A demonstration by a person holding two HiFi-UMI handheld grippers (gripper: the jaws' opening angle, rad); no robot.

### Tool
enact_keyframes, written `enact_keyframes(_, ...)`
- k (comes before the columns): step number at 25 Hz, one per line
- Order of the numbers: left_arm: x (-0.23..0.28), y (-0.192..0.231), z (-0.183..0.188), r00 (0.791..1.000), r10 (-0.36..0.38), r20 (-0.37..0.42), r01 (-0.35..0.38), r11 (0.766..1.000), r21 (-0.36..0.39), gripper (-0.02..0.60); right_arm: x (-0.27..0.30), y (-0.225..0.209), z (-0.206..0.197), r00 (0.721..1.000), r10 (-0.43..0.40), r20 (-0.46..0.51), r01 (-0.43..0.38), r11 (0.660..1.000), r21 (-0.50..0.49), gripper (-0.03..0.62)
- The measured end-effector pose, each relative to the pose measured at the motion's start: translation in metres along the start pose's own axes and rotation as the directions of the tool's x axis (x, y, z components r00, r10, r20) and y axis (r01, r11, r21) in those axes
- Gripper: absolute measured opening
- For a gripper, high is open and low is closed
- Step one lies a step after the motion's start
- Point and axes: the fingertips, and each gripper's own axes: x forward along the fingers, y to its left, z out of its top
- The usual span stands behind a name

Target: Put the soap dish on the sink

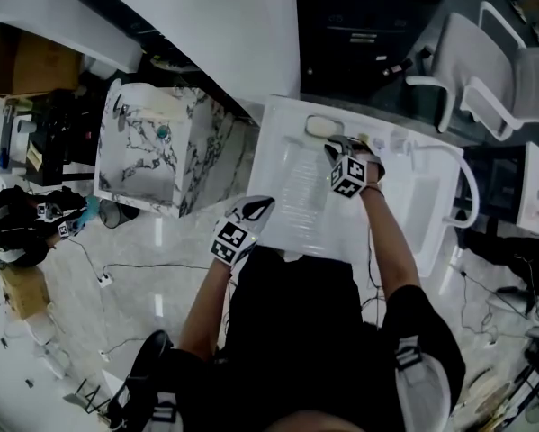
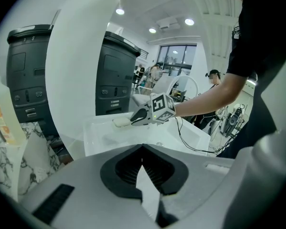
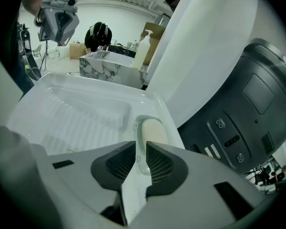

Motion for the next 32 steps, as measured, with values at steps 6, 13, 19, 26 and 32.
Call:
enact_keyframes(6,0.004,-0.004,0.002,1.0,0.005,0.014,-0.005,1.0,0.002,0.0,-0.017,0.002,0.002,0.999,-0.002,0.049,-0.004,0.993,0.117,0.013)
enact_keyframes(13,0.012,-0.014,0.008,1.0,-0.007,0.024,0.007,1.0,0.018,0.0,-0.038,0.008,0.004,0.995,-0.004,0.098,-0.015,0.981,0.192,-0.005)
enact_keyframes(19,0.021,-0.025,0.011,0.999,-0.032,0.033,0.031,0.999,0.024,0.0,-0.066,0.018,0.003,0.99,-0.027,0.138,-0.012,0.962,0.274,-0.005)
enact_keyframes(26,0.029,-0.033,0.02,0.997,-0.058,0.051,0.056,0.998,0.041,0.0,-0.086,0.025,-0.007,0.987,-0.068,0.143,0.014,0.937,0.35,-0.005)
enact_keyframes(32,0.032,-0.039,0.025,0.996,-0.077,0.055,0.073,0.995,0.07,0.0,-0.098,0.032,-0.005,0.985,-0.083,0.153,0.017,0.921,0.39,-0.005)
